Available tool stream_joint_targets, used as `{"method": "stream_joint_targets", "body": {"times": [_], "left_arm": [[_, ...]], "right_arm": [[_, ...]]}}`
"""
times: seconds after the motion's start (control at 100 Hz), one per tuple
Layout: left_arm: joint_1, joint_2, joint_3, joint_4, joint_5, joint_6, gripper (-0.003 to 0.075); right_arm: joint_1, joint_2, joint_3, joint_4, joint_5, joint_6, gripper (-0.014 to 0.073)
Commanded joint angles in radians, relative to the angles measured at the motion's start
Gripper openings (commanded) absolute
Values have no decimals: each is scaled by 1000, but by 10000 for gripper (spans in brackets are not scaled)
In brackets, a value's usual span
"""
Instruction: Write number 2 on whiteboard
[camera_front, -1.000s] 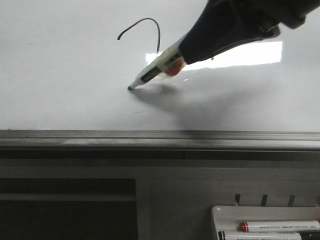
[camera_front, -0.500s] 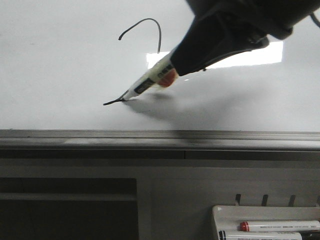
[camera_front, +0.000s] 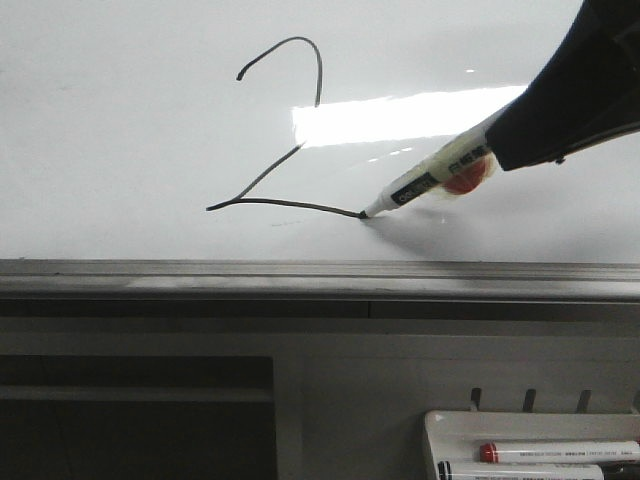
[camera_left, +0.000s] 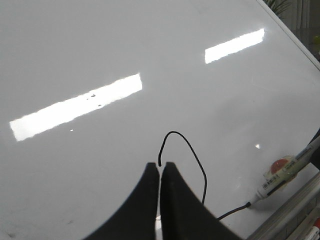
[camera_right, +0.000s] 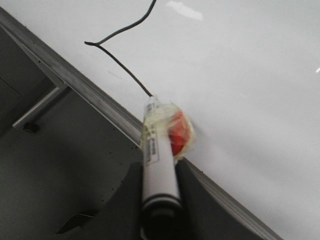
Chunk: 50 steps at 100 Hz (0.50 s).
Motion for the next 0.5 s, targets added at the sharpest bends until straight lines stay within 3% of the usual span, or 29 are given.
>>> {"method": "stream_joint_targets", "body": {"times": [0.0,0.24,0.31,0.41,0.49], "left_arm": [[2,-1,-26,-12,-73,-10,-20],[-3,-1,-26,94,-75,-10,1],[-4,2,-26,99,-75,-10,83],[-4,23,-26,151,-73,-10,278],[-10,59,-26,231,-83,-10,391]], "right_arm": [[-10,-9,-15,-58,-81,4,-60],[138,-55,-96,-71,-38,3,-60],[179,-35,-138,-101,-10,3,-60],[226,6,-195,-146,9,3,-60],[253,42,-233,-161,13,3,-60]]}}
